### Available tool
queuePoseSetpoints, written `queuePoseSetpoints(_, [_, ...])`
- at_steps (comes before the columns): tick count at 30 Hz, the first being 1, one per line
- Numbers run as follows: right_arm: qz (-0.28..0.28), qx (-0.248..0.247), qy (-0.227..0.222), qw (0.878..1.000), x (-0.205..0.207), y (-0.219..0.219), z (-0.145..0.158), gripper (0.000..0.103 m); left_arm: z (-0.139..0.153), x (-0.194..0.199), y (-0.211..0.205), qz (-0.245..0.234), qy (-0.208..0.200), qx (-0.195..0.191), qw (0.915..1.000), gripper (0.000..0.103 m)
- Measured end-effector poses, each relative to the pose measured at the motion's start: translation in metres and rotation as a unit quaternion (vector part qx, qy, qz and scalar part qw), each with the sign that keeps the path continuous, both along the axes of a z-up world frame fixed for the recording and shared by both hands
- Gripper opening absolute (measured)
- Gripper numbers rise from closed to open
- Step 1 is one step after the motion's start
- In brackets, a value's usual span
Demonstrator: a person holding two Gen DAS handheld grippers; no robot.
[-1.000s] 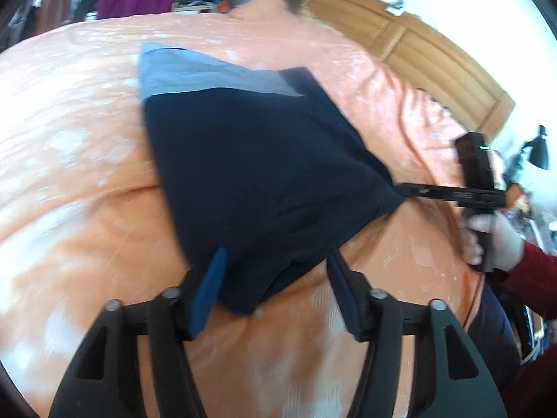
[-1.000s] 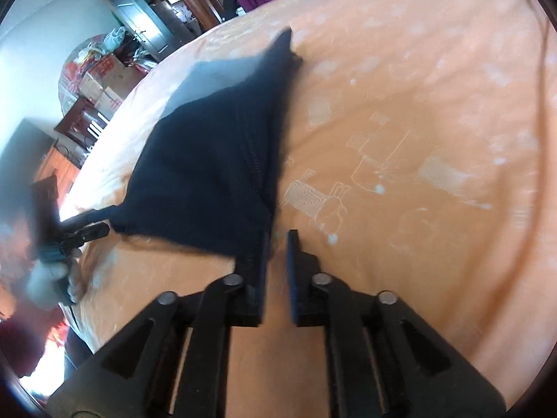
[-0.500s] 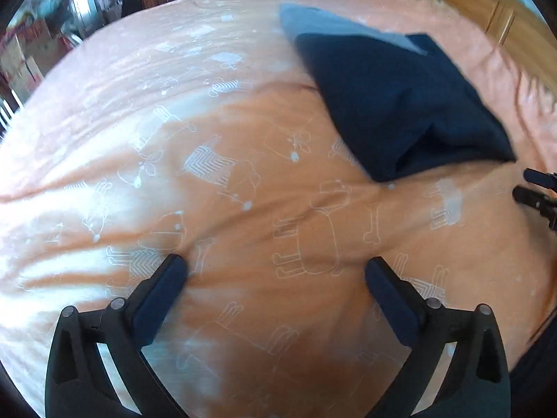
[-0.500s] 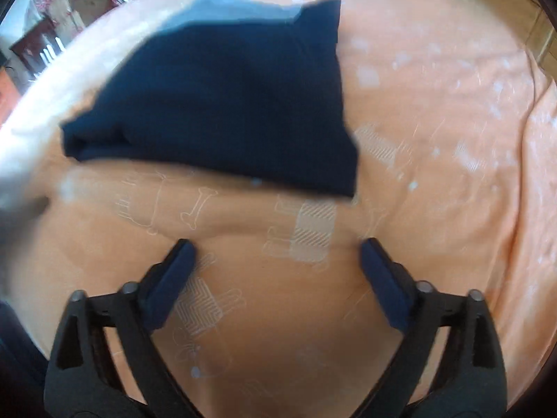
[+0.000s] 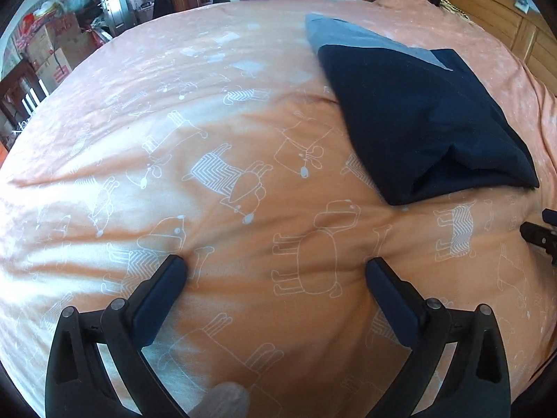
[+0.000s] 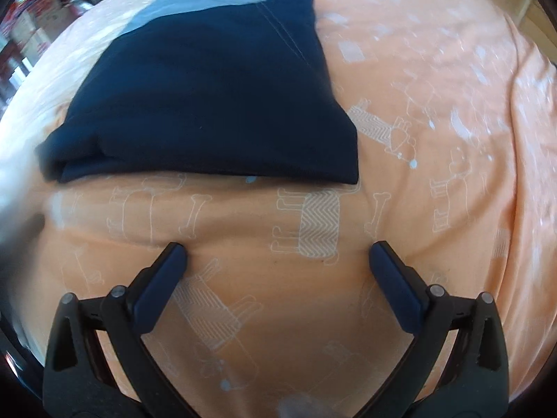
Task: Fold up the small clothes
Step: 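Open both grippers and release the folded navy shirt on the bed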
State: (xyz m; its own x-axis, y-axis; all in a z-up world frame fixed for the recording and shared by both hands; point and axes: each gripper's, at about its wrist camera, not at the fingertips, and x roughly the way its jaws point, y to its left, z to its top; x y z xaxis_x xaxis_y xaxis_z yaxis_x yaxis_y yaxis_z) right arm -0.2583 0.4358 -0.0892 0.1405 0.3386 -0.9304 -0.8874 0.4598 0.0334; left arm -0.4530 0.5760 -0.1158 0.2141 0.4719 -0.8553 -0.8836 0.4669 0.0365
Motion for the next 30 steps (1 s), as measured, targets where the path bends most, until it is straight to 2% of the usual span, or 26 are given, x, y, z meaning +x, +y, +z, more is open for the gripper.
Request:
queuePoseSetpoints(3, [-0.015,0.011,-0.006,1.000,0.004,0.006,-0.005,0.103,-0.001,-0.005,-0.004,-0.005,-0.019,0.011,0.9997,0.103])
queuePoseSetpoints(8, [-0.016,0.075,-0.066,0.995,-0.003,0.001,-0.013,0.103,-0.001,-0.007,-0.005,-0.008,-0.031,0.020,0.9993,0.103])
queuePoseSetpoints(12, [-0.016,0.088,-0.062,0.994,0.003,0.005,-0.014,0.103,-0.001,-0.008,-0.007,-0.007,-0.035,0.025,0.9991,0.103])
queuePoseSetpoints(23, [-0.019,0.092,-0.067,0.993,-0.010,-0.007,-0.011,0.103,-0.001,-0.009,-0.008,-0.007,-0.034,0.029,0.9990,0.103])
queuePoseSetpoints(28, [-0.015,0.077,-0.070,0.994,-0.009,0.000,-0.008,0.103,0.003,-0.010,-0.004,-0.009,-0.037,0.016,0.9991,0.103])
queuePoseSetpoints(30, [-0.008,0.076,-0.058,0.995,-0.007,0.001,-0.002,0.103,0.007,-0.011,-0.004,-0.013,-0.041,0.011,0.9990,0.103])
